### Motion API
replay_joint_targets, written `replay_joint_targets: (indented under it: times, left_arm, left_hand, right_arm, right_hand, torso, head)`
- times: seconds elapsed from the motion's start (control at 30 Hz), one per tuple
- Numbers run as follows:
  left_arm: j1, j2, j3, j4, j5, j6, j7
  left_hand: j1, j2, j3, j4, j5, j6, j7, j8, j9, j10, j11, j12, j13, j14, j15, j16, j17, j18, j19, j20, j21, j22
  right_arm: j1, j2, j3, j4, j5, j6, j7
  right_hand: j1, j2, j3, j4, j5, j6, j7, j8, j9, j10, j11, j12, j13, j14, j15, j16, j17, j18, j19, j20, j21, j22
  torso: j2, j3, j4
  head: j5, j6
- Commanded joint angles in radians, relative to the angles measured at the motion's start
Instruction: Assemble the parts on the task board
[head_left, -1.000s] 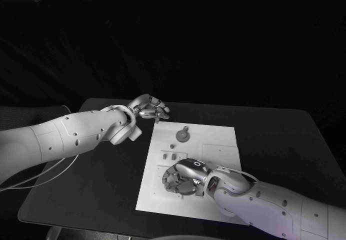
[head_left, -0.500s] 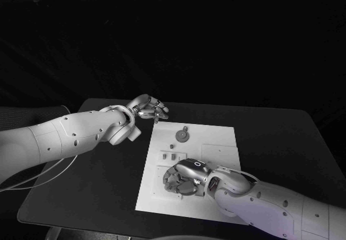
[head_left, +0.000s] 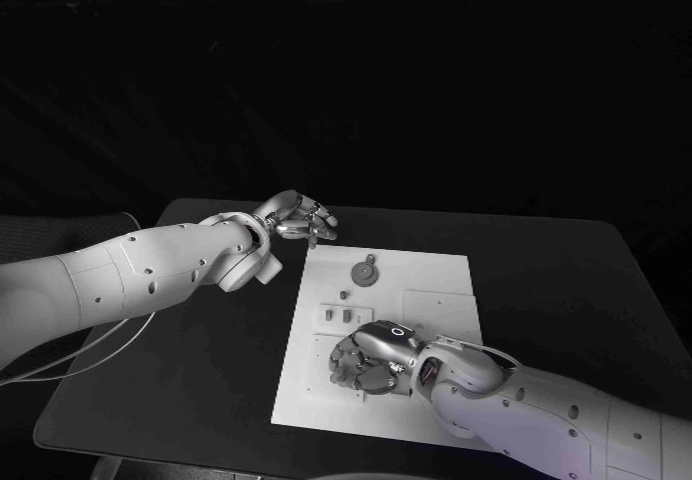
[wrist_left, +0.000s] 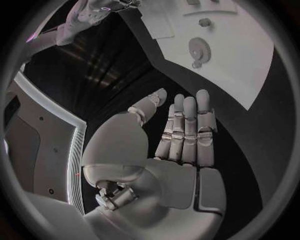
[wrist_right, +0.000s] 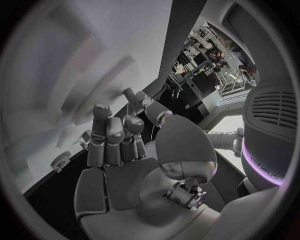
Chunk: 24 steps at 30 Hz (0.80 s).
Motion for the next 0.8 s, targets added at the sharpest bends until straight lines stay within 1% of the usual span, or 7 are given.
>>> replay_joint_targets:
  times: [0.03, 0.33, 0.47, 0.57, 0.63, 0.67, 0.8]
  left_arm:
    - [0.001, 0.003, 0.001, 0.002, 0.002, 0.006, 0.008]
    - [0.001, 0.002, 0.001, 0.001, 0.002, 0.006, 0.007]
    - [0.001, 0.003, 0.001, 0.001, 0.002, 0.006, 0.008]
    - [0.001, 0.003, 0.001, 0.002, 0.002, 0.006, 0.007]
    - [0.001, 0.002, 0.001, 0.001, 0.002, 0.005, 0.007]
    - [0.001, 0.002, 0.001, 0.001, 0.002, 0.005, 0.007]
    - [0.001, 0.002, 0.001, 0.002, 0.002, 0.005, 0.007]
  left_hand:
    - [0.011, 0.001, -0.002, 0.002, -0.003, 0.001, 0.008, 0.007, -0.002, 0.006, -0.004, -0.004, 0.001, 0.007, 0.001, -0.004, 0.001, 0.02, 0.002, -0.001, -0.005, 0.002]
    - [0.011, 0.001, -0.002, 0.002, -0.003, 0.001, 0.008, 0.007, -0.002, 0.006, -0.004, -0.004, 0.002, 0.007, 0.001, -0.004, 0.002, 0.02, 0.002, -0.001, -0.005, 0.002]
    - [0.011, 0.001, -0.002, 0.002, -0.003, 0.001, 0.008, 0.007, -0.002, 0.006, -0.004, -0.004, 0.002, 0.007, 0.001, -0.004, 0.002, 0.02, 0.003, -0.001, -0.005, 0.002]
    - [0.011, 0.001, -0.002, 0.002, -0.003, 0.001, 0.008, 0.007, -0.002, 0.006, -0.004, -0.004, 0.002, 0.007, 0.001, -0.004, 0.002, 0.02, 0.003, -0.001, -0.005, 0.002]
    - [0.011, 0.0, -0.002, 0.002, -0.003, 0.001, 0.008, 0.007, -0.002, 0.006, -0.004, -0.004, 0.002, 0.007, 0.001, -0.004, 0.002, 0.02, 0.003, -0.001, -0.005, 0.002]
    - [0.011, 0.0, -0.002, 0.002, -0.003, 0.001, 0.008, 0.007, -0.002, 0.006, -0.004, -0.004, 0.002, 0.007, 0.001, -0.004, 0.002, 0.02, 0.003, -0.001, -0.005, 0.002]
    - [0.011, 0.0, -0.002, 0.002, -0.003, 0.001, 0.008, 0.007, -0.002, 0.006, -0.004, -0.005, 0.002, 0.007, 0.001, -0.004, 0.003, 0.02, 0.003, -0.001, -0.005, 0.003]
  right_arm:
    - [-0.003, -0.004, -0.003, -0.004, -0.023, 0.033, -0.036]
    - [-0.003, -0.001, -0.003, -0.005, -0.022, 0.047, -0.04]
    - [-0.003, 0.003, -0.003, -0.004, -0.024, 0.04, -0.05]
    - [-0.003, 0.005, -0.003, -0.004, -0.022, 0.036, -0.055]
    - [-0.003, 0.006, -0.003, -0.005, -0.011, 0.037, -0.056]
    - [-0.003, 0.006, -0.003, -0.005, -0.005, 0.036, -0.056]
    - [-0.003, 0.005, -0.003, -0.007, 0.008, 0.026, -0.056]
  right_hand:
    - [-0.004, 0.008, 0.004, -0.001, 0.003, 0.034, 0.018, 0.014, 0.025, -0.003, -0.004, -0.003, 0.002, -0.003, -0.008, 0.006, 0.001, 0.014, 0.0, -0.004, 0.003, 0.019]
    - [-0.004, 0.008, 0.004, -0.001, 0.002, 0.034, 0.018, 0.014, 0.025, -0.003, -0.004, -0.003, 0.002, -0.002, -0.008, 0.006, 0.001, 0.014, 0.0, -0.004, 0.003, 0.019]
    - [-0.004, 0.008, 0.004, -0.001, 0.002, 0.034, 0.018, 0.013, 0.025, -0.003, -0.004, -0.003, 0.002, -0.003, -0.008, 0.006, 0.001, 0.014, 0.0, -0.004, 0.003, 0.019]
    - [-0.003, 0.001, 0.002, -0.001, 0.001, 0.032, 0.018, 0.012, 0.025, -0.003, -0.003, -0.004, 0.003, -0.003, -0.008, 0.006, 0.001, 0.014, -0.001, -0.005, 0.003, 0.019]
    - [0.003, -0.018, -0.005, -0.001, -0.002, 0.03, 0.019, 0.012, 0.026, -0.005, -0.002, -0.005, 0.004, -0.006, -0.007, 0.005, 0.001, 0.014, -0.004, -0.005, 0.003, 0.019]
    - [0.003, -0.03, -0.011, 0.0, -0.003, 0.011, 0.023, 0.001, 0.022, -0.007, 0.001, -0.006, 0.004, -0.006, -0.006, 0.005, 0.001, 0.014, -0.005, -0.004, 0.003, 0.019]
    - [-0.001, -0.054, -0.033, 0.0, -0.004, -0.033, 0.038, -0.027, 0.007, -0.007, 0.015, -0.006, 0.006, -0.007, 0.006, 0.006, 0.001, 0.014, -0.005, -0.003, 0.005, 0.019]
  torso:
    - [0.0, -0.0004, 0.0001]
    - [0.0, -0.0003, 0.0002]
    - [0.0, -0.0007, 0.0001]
    - [0.0, -0.001, 0.0005]
    - [0.0, -0.001, 0.0008]
    - [0.0, -0.0012, 0.001]
    - [0.0, -0.0013, 0.0005]
  head:
    - [-0.002, 0.001]
    - [-0.002, 0.0]
    - [-0.002, 0.002]
    - [-0.001, 0.006]
    - [0.0, 0.004]
    - [0.0, 0.004]
    - [-0.001, 0.005]
